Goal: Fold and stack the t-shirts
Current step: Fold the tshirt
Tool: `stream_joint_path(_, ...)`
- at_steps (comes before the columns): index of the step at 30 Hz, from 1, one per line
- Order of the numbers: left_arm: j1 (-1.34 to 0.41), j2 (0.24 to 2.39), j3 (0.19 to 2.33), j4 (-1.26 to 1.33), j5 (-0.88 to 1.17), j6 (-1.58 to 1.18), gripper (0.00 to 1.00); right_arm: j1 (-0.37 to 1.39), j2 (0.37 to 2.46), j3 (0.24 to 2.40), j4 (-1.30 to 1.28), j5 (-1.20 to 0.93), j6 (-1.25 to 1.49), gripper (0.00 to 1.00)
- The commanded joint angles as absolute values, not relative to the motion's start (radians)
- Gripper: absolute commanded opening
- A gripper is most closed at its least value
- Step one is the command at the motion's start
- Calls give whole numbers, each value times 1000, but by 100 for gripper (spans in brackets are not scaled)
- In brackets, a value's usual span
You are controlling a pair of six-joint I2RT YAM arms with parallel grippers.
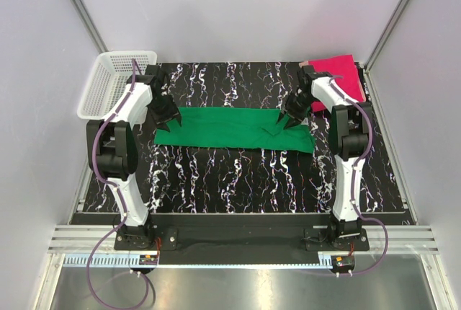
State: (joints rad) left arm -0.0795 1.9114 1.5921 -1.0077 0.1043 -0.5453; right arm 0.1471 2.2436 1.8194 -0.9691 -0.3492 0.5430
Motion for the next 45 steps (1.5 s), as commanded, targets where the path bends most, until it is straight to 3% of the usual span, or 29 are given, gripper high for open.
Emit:
stream_joint_path(1,-77,1859,1583,-1006,98,-525,52,161,2261,1881,-953,-383,554,47)
stream_joint_path(13,-77,1861,1575,-1005,101,-522,52,163,2319,2022,-1011,-400,554,47)
stream_joint_path(45,-77,1879,1571,-1000,104,-522,51,173,2358,2094,-1080,-405,535,45)
